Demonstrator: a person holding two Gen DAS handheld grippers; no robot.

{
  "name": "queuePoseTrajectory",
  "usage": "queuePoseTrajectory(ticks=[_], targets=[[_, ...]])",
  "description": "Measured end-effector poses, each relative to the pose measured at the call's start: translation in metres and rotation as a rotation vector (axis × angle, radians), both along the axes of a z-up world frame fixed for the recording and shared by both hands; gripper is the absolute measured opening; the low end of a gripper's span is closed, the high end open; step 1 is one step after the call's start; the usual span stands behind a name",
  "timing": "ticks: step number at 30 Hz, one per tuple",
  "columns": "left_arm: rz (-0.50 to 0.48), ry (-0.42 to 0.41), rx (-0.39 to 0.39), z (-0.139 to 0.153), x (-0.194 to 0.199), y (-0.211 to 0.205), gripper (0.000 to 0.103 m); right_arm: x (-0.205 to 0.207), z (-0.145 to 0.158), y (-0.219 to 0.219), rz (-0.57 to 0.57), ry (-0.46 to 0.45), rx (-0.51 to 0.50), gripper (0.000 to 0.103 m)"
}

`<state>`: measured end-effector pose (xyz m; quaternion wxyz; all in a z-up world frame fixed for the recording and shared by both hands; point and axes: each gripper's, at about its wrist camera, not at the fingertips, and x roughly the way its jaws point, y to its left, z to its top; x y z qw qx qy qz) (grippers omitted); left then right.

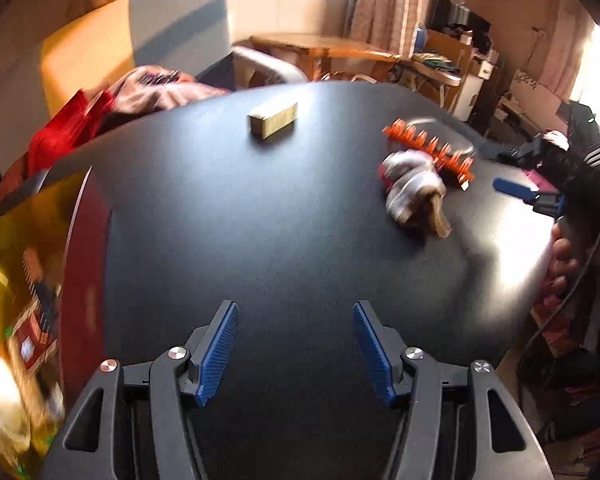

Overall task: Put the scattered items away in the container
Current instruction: 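Move both grippers back toward the sock bundle and orange rack, then grasp the sock bundle with the left gripper while the right gripper grasps the orange rack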

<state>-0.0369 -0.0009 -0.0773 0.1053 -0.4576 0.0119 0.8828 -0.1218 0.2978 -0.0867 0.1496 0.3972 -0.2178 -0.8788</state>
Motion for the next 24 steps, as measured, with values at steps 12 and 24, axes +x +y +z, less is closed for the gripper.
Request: queuePoseTrajectory(ticks=[12,24], targets=[[-0.128,-0.013,0.034,0.010,-0.094,0.084,0.063,-0.046,0.005,0.038,-0.094,0.000,0.034,0.085],[-0.063,-0.108,-0.004,-0.033,-0.123,0.090,0.039,-0.106,-0.008,0.015,0.050,-0.058,0.115,0.087]])
